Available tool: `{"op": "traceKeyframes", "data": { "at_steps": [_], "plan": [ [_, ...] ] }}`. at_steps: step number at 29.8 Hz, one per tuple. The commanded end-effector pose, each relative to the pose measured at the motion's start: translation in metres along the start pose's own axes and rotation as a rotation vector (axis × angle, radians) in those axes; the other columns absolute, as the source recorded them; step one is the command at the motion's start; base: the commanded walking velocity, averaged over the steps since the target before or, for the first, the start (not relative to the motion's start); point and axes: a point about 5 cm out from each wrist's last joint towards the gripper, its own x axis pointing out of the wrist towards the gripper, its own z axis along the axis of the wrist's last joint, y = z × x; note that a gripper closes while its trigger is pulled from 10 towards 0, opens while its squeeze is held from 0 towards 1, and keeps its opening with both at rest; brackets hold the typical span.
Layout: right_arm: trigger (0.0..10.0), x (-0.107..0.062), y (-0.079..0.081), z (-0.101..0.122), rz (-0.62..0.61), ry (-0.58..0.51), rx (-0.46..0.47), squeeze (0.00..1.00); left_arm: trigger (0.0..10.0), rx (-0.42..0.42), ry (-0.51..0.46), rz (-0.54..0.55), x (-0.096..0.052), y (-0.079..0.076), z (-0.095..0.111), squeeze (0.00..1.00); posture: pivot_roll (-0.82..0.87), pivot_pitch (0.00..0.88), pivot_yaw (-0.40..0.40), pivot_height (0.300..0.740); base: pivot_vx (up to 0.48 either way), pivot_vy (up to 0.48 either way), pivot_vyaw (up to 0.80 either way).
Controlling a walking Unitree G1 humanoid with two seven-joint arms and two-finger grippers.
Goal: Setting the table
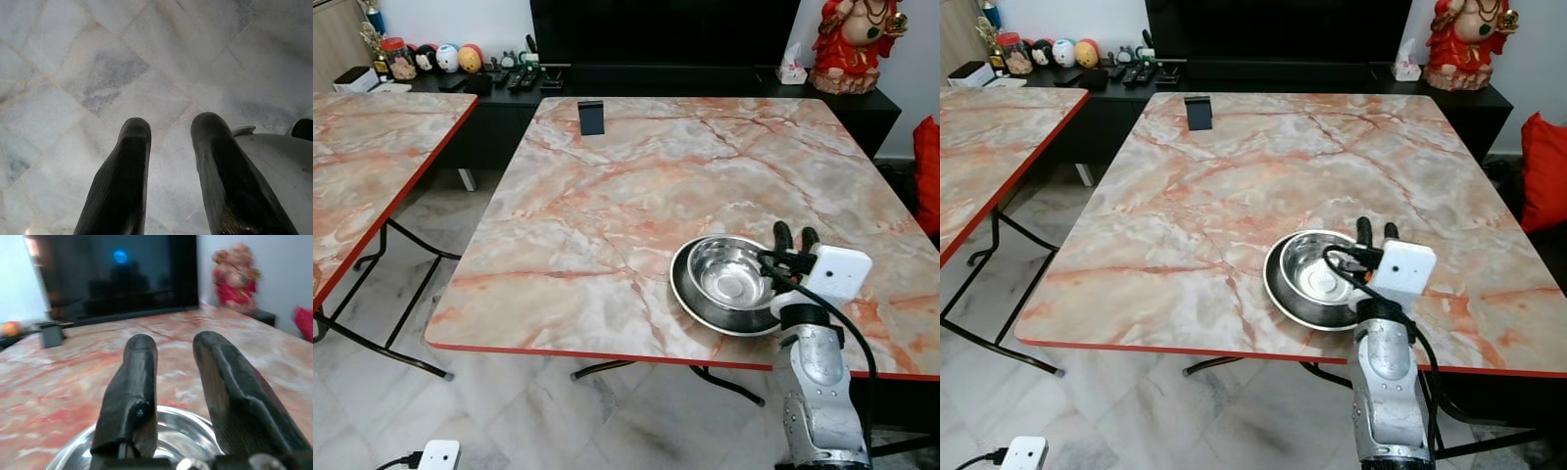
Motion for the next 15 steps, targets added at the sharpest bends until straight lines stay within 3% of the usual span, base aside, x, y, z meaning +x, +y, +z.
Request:
{"op": "traceKeyframes", "data": {
  "at_steps": [1,15],
  "plan": [
    [10.0,0.002,0.004,0.001,0.025,-0.014,-0.015,0.00,10.0,-0.017,0.002,0.010,-0.001,0.000,-0.004,0.00,-0.04,0.000,-0.006,0.740,0.000,0.000,0.00],
    [10.0,0.012,0.000,0.007,-0.056,-0.044,0.021,0.00,10.0,-0.034,0.009,0.006,-0.001,-0.003,-0.008,0.00,-0.03,0.000,-0.013,0.740,0.000,0.000,0.00]
  ]
}}
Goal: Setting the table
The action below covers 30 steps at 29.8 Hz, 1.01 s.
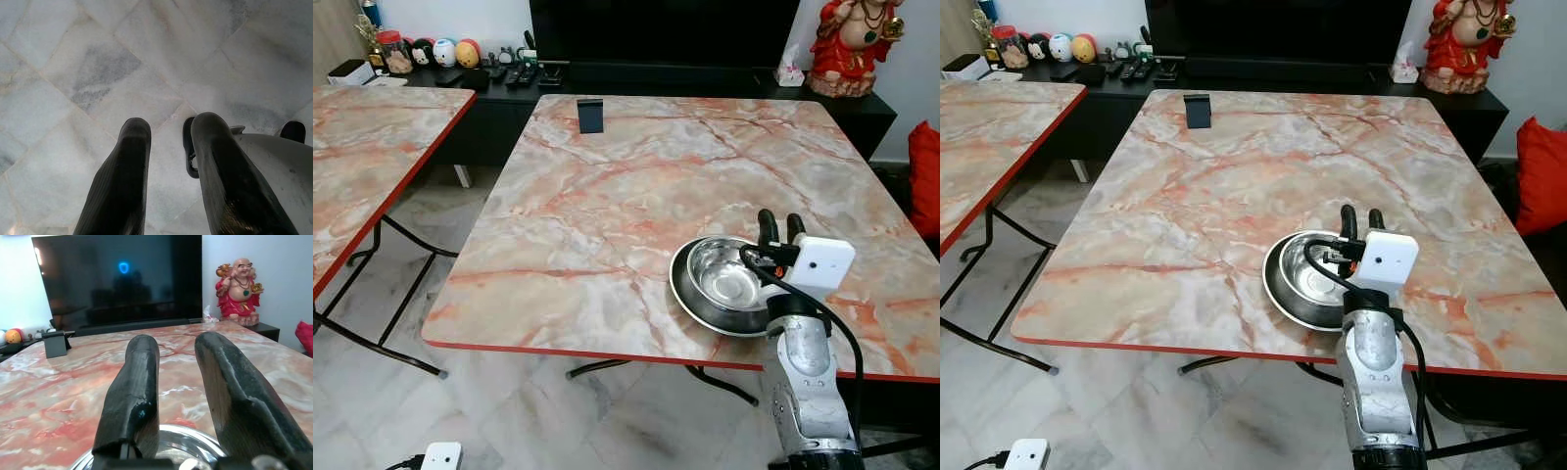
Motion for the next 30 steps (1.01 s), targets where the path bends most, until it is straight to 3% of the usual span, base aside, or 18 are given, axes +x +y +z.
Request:
{"op": "traceKeyframes", "data": {
  "at_steps": [1,26,30],
  "plan": [
    [10.0,0.004,0.000,0.003,-0.012,-0.014,0.013,0.00,10.0,-0.004,0.008,0.007,-0.002,0.002,-0.005,0.00,-0.03,0.000,-0.013,0.740,0.000,0.000,0.00],
    [10.0,0.014,0.009,0.008,-0.014,-0.045,0.043,0.00,10.0,0.001,0.004,0.007,-0.002,0.005,-0.002,0.00,0.00,0.000,-0.005,0.740,0.000,0.000,0.00],
    [10.0,0.015,0.009,0.008,-0.015,-0.046,0.043,0.00,10.0,0.005,0.005,0.004,-0.002,0.005,-0.001,0.00,-0.01,0.000,-0.006,0.740,0.000,0.275,0.00]
  ]
}}
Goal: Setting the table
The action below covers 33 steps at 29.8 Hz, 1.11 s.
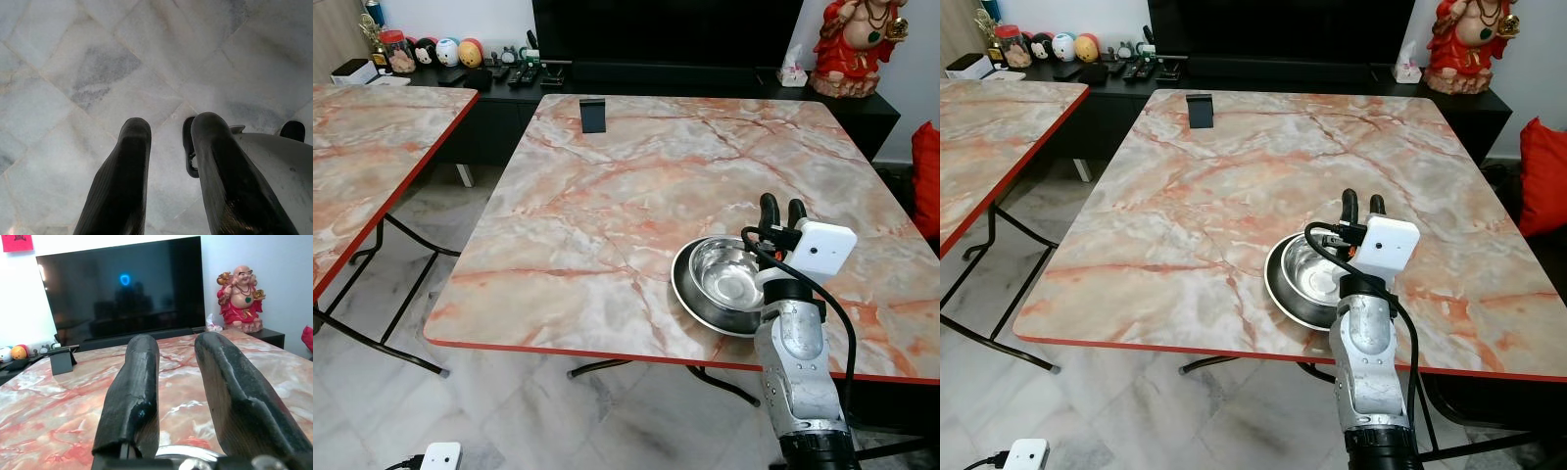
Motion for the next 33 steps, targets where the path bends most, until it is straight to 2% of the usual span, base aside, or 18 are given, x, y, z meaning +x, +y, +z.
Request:
{"op": "traceKeyframes", "data": {
  "at_steps": [1,11,33],
  "plan": [
    [10.0,0.0027,0.0001,0.0001,-0.006,-0.003,0.002,0.00,10.0,0.003,0.006,0.007,-0.0014,0.0041,-0.0016,0.00,-0.01,0.000,-0.006,0.740,0.000,0.277,0.00],
    [10.0,0.0033,0.0004,0.0001,-0.006,-0.003,0.001,0.00,10.0,-0.001,0.007,0.008,-0.0013,0.0042,-0.0014,0.00,-0.01,0.000,-0.005,0.740,0.000,0.285,0.00],
    [10.0,0.0048,0.0051,0.0001,0.002,-0.008,0.009,0.00,10.0,0.001,0.004,0.009,-0.0012,0.0051,0.0001,0.00,-0.01,0.000,0.005,0.740,0.000,0.480,0.00]
  ]
}}
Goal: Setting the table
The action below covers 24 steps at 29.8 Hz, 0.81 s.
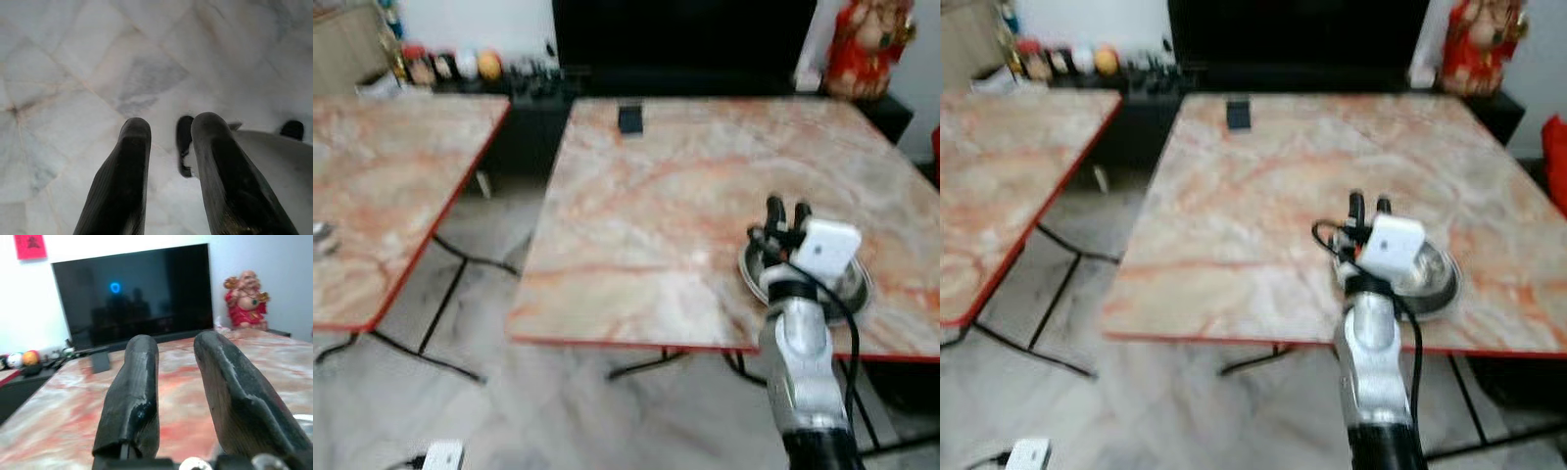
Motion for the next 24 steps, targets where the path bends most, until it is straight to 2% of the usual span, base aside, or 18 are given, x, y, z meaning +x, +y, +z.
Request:
{"op": "traceKeyframes", "data": {
  "at_steps": [1,14,19,24],
  "plan": [
    [10.0,0.0027,0.0072,0.0038,0.022,-0.015,0.006,0.00,10.0,-0.001,0.018,0.011,-0.0025,0.0048,-0.0057,0.00,-0.01,0.000,0.005,0.740,0.000,0.480,0.00],
    [10.0,0.0026,0.0099,0.0028,0.037,-0.013,0.002,0.00,10.0,-0.002,0.017,0.010,-0.0024,0.0047,-0.0056,0.00,-0.01,0.000,0.003,0.740,0.000,0.480,0.00],
    [10.0,0.0026,0.0130,0.0039,0.065,-0.024,-0.027,0.00,10.0,-0.002,0.018,0.009,-0.0024,0.0045,-0.0056,0.00,-0.01,0.000,0.002,0.740,0.000,0.480,0.00],
    [10.0,0.0015,0.0143,0.0030,0.069,-0.022,-0.023,0.00,10.0,-0.001,0.018,0.007,-0.0025,0.0043,-0.0059,0.00,-0.01,0.000,0.002,0.740,0.000,0.480,0.80]
  ]
}}
